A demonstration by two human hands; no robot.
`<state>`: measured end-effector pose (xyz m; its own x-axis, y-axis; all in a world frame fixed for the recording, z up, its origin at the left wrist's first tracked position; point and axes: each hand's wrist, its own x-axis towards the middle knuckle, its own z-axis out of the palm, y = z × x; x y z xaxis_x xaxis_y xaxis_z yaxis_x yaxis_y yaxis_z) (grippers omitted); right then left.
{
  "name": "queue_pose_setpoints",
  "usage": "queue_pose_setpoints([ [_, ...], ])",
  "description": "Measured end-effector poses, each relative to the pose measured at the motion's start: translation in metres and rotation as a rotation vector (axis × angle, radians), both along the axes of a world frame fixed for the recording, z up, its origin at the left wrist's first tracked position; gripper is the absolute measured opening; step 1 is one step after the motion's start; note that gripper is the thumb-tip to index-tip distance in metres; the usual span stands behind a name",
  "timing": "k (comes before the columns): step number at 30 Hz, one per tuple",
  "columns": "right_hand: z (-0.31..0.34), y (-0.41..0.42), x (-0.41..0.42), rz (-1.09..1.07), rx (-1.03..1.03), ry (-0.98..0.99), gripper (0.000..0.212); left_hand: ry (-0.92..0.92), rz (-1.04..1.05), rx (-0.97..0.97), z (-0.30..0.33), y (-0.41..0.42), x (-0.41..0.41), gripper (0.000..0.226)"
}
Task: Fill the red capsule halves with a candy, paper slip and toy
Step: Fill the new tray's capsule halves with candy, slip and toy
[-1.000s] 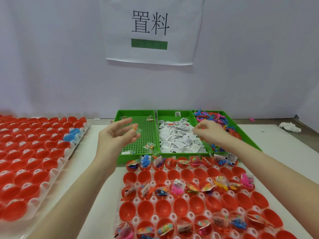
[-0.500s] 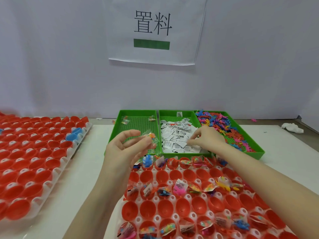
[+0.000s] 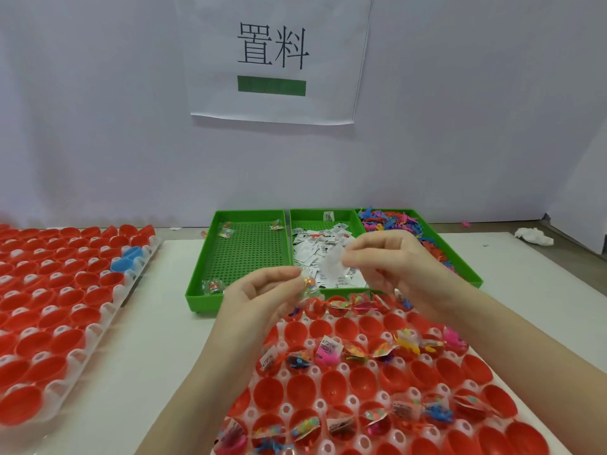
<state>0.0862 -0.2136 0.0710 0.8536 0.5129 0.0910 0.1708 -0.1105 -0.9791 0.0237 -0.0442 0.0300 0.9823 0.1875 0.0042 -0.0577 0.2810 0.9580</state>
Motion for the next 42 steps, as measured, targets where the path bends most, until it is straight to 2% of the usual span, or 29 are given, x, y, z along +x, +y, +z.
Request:
queue_pose_setpoints([
  [3, 0.006, 0.000, -0.027, 0.004, -0.211, -0.161, 0.015, 0.018, -0.096, 0.013, 0.004, -0.008, -0.006, 0.014],
  [5, 0.006, -0.004, -0.037, -0.056, -0.305, -0.270, 0.015, 0.021, -0.148, 0.010, 0.007, -0.015, -0.010, 0.017],
  [9, 0.002, -0.015, -0.053, -0.098, -0.323, -0.381, 0.014, -0.027, -0.247, 0.055, 0.011, -0.028, -0.022, 0.029],
  [12, -0.001, -0.022, -0.062, -0.163, -0.307, -0.411, 0.007, -0.098, -0.283, 0.123, 0.009, -0.040, -0.029, 0.023],
  [14, -0.002, -0.027, -0.068, -0.178, -0.276, -0.395, 0.006, -0.129, -0.287, 0.135, 0.008, -0.046, -0.032, 0.020],
  [18, -0.002, -0.040, -0.078, -0.150, -0.143, -0.170, 0.034, -0.124, -0.263, 0.170, 0.007, -0.051, -0.033, 0.014],
  [21, -0.004, -0.048, -0.085, -0.116, -0.008, -0.022, 0.027, -0.131, -0.278, 0.203, 0.008, -0.054, -0.036, 0.013],
  [25, -0.004, -0.054, -0.101, -0.171, 0.093, -0.090, 0.028, -0.151, -0.290, 0.170, 0.010, -0.058, -0.039, 0.024],
  [27, -0.001, -0.053, -0.106, -0.210, 0.169, -0.082, 0.024, -0.159, -0.291, 0.144, 0.011, -0.059, -0.041, 0.022],
  [31, 0.002, -0.047, -0.111, -0.265, 0.235, -0.071, 0.030, -0.224, -0.281, 0.210, 0.013, -0.060, -0.045, 0.014],
  [34, 0.004, -0.045, -0.112, -0.305, 0.285, -0.054, 0.027, -0.258, -0.268, 0.245, 0.014, -0.061, -0.045, 0.017],
  [39, 0.006, -0.042, -0.112, -0.335, 0.268, -0.084, 0.029, -0.308, -0.321, 0.206, 0.018, -0.059, -0.048, 0.009],
  [42, 0.004, -0.041, -0.109, -0.366, 0.253, -0.077, 0.030, -0.343, -0.371, 0.225, 0.020, -0.058, -0.049, 0.019],
])
